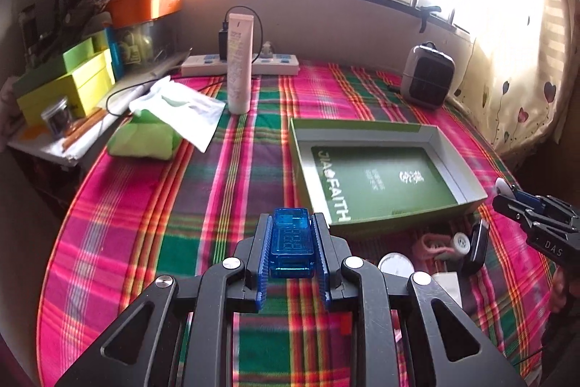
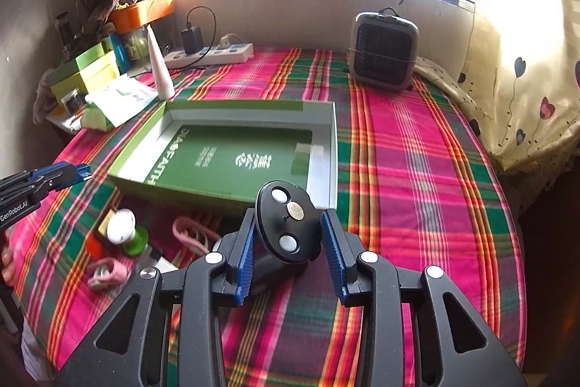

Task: Organize rigid objects
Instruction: 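Close the left gripper on the blue USB device while the right gripper grasps the black disc, then carry both items into the green box and open both grippers to release them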

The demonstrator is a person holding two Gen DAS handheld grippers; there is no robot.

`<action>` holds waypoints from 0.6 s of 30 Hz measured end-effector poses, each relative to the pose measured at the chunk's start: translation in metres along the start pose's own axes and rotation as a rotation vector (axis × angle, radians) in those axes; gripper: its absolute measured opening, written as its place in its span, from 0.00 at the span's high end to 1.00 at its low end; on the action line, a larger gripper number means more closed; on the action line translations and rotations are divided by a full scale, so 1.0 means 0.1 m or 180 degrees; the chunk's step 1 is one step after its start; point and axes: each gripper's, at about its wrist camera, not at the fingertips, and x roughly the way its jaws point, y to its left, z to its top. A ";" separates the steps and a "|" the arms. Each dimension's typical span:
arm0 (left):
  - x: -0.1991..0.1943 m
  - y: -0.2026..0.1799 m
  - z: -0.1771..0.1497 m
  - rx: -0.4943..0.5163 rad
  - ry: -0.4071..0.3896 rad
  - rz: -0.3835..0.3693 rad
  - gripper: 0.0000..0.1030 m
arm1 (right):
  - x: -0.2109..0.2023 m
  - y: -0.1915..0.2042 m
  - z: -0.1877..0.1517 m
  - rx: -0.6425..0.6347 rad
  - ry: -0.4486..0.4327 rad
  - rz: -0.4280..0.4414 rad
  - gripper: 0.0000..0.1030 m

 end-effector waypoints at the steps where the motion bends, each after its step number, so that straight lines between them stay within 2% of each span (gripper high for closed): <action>1: 0.03 -0.02 0.05 0.0010 -0.0012 -0.0013 0.80 | 0.01 -0.01 0.03 0.0004 -0.0005 0.0010 0.65; 7: 0.24 -0.12 0.27 0.0028 -0.0005 -0.0154 0.80 | 0.21 -0.02 0.22 -0.0031 0.0056 0.0064 0.65; 18: 0.72 -0.30 0.56 0.0105 0.0127 -0.0223 0.80 | 0.68 -0.07 0.48 -0.0050 0.0250 0.0076 0.65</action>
